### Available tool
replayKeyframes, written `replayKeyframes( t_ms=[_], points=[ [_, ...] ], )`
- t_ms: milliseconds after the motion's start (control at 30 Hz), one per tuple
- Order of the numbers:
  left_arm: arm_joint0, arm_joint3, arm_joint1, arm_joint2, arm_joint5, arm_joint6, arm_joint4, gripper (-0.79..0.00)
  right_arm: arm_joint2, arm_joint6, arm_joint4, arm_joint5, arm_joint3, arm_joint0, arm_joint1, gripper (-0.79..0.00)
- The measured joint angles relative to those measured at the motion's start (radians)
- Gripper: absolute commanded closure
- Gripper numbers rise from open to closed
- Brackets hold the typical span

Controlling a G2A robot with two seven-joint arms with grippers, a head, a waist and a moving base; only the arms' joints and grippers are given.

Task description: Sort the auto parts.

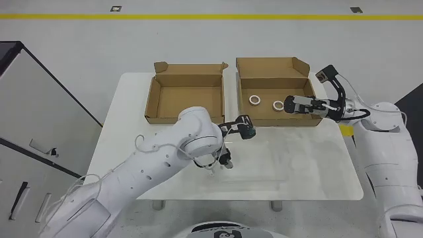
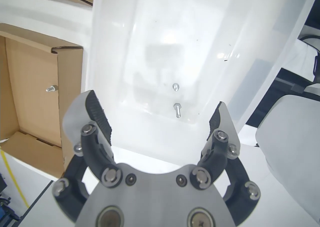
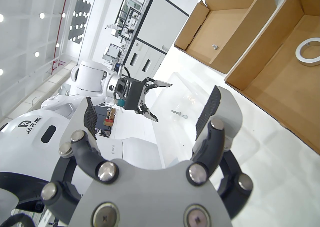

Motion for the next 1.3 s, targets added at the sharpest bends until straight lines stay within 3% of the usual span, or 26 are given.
replayKeyframes(
  t_ms=[333, 467, 733, 900, 1000, 1300],
  points=[
    [-0.102, 0.073, -0.006, 0.121, 0.025, 0.000, -0.033, -0.754, 0.000, 0.000, 0.000, 0.000, 0.000, 0.000, 0.000, -0.785],
    [-0.121, 0.075, 0.000, 0.159, 0.010, 0.000, -0.045, -0.668, 0.000, 0.000, 0.000, 0.000, 0.000, 0.000, 0.000, -0.785],
    [-0.145, 0.059, 0.013, 0.222, -0.010, 0.000, -0.050, -0.619, 0.000, 0.000, 0.000, 0.000, 0.000, 0.000, 0.000, -0.785],
    [-0.164, 0.075, 0.013, 0.257, -0.009, 0.000, -0.065, -0.508, 0.000, 0.000, 0.000, 0.000, 0.000, 0.000, 0.000, -0.785],
    [-0.174, 0.088, 0.008, 0.273, -0.007, 0.000, -0.076, -0.397, 0.000, 0.000, 0.000, 0.000, 0.000, 0.000, 0.000, -0.785],
    [-0.200, 0.145, -0.017, 0.328, -0.017, 0.000, -0.120, -0.360, 0.000, 0.000, 0.000, 0.000, 0.000, 0.000, 0.000, -0.785]
  ],
)
